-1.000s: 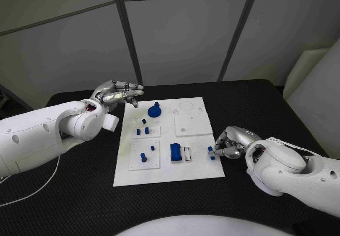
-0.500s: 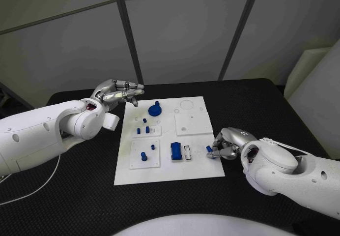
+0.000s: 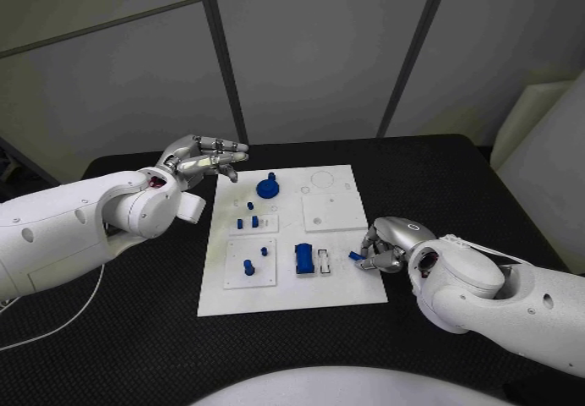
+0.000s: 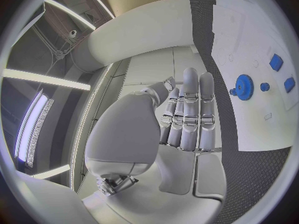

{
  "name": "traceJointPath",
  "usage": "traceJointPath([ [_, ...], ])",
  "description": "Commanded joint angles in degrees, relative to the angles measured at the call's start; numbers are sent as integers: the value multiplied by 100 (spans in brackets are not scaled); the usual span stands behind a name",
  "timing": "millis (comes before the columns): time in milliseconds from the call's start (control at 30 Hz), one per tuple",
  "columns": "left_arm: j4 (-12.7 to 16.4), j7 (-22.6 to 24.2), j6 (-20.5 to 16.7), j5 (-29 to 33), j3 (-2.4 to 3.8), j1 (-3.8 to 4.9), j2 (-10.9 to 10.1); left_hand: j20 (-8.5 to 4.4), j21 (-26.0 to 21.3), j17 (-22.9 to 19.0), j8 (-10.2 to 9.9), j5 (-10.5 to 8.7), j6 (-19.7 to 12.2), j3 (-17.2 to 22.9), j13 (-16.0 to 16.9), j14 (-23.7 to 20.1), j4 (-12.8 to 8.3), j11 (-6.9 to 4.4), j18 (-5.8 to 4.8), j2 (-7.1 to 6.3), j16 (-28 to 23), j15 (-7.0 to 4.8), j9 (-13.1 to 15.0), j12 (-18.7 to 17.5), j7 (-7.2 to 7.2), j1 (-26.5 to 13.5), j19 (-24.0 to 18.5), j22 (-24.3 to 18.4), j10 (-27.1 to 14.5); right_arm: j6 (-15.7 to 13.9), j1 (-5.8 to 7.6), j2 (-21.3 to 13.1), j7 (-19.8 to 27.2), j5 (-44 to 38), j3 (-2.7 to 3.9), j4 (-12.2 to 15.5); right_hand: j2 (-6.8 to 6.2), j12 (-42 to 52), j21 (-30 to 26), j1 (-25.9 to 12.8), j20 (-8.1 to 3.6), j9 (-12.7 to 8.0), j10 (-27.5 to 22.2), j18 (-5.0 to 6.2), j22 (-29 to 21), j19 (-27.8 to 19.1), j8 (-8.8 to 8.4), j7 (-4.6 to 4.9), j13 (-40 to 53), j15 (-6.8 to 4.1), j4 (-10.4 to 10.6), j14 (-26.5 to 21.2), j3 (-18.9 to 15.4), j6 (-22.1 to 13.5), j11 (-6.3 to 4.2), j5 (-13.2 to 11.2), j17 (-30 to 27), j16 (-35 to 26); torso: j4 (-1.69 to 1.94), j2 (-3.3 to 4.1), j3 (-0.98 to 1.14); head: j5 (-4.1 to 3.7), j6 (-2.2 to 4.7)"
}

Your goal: Assemble the parts on the task board

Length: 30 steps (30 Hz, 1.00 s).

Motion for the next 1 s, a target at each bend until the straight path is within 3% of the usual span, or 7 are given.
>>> traceJointPath([
  [33,18,23,61,22,4,6,-10,10,-40,-4,-30,-32,-4,-23,-3,-34,-5,13,-65,23,-23,2,-7,-13,-14,-5,-30,-6,5,205,-55,-2,-229,-169,-51,-41,611,-29,16,649,-18,45,-8,-43,1510,593,19,45,-255,7,-37,261,78,2,4,-14,1,9,-16,-2,5,24,6],
  [233,19,13,78,22,4,6,-15,10,-41,-4,-30,-31,-4,-22,-3,-35,-7,12,-65,24,-24,2,-7,-13,-14,-3,-30,-6,4,-277,-56,-54,-207,300,-50,177,521,-7,16,313,-10,67,22,-43,1510,593,19,-12,-237,-4,49,268,146,8,-26,-30,29,21,-17,-4,3,22,19],
  [333,20,11,86,22,4,6,-13,10,-42,-4,-30,-30,-4,-22,-3,-35,-7,12,-65,24,-24,2,-7,-13,-14,-1,-30,-7,4,-656,-55,-75,-157,586,-48,312,466,6,16,142,-21,54,32,-43,1510,593,12,-30,-225,-17,134,271,176,23,-41,-55,41,25,-4,0,3,9,27],
  [567,20,8,86,22,4,6,-14,10,-42,-4,-30,-30,-4,-22,-3,-35,-7,12,-65,24,-24,2,-7,-13,-14,-1,-30,-7,4,-1244,-52,-55,-40,937,-45,516,419,44,16,26,-33,40,53,-43,1510,593,11,-43,-197,-28,204,279,230,47,-52,-68,72,41,-3,2,3,24,32],
  [733,24,7,88,22,4,6,-14,10,-42,-4,-30,-30,-4,-22,-3,-35,-7,12,-65,24,-24,2,-7,-13,-14,-1,-30,-7,4,-1303,-50,40,-33,1109,-44,511,389,56,16,-68,-39,27,63,-43,1510,593,7,-48,-187,-33,275,282,276,60,-58,-73,83,47,-3,6,-1,40,22],
  [1000,32,4,84,22,4,6,-17,10,-42,-4,-30,-30,-4,-22,-3,-35,-7,12,-65,24,-24,2,-7,-13,-14,-1,-30,-7,4,-998,-48,250,43,1373,-43,310,308,129,16,-387,-45,7,104,-43,1510,593,13,-62,-135,-39,571,302,322,126,-68,-90,170,97,-7,8,-1,48,8],
])
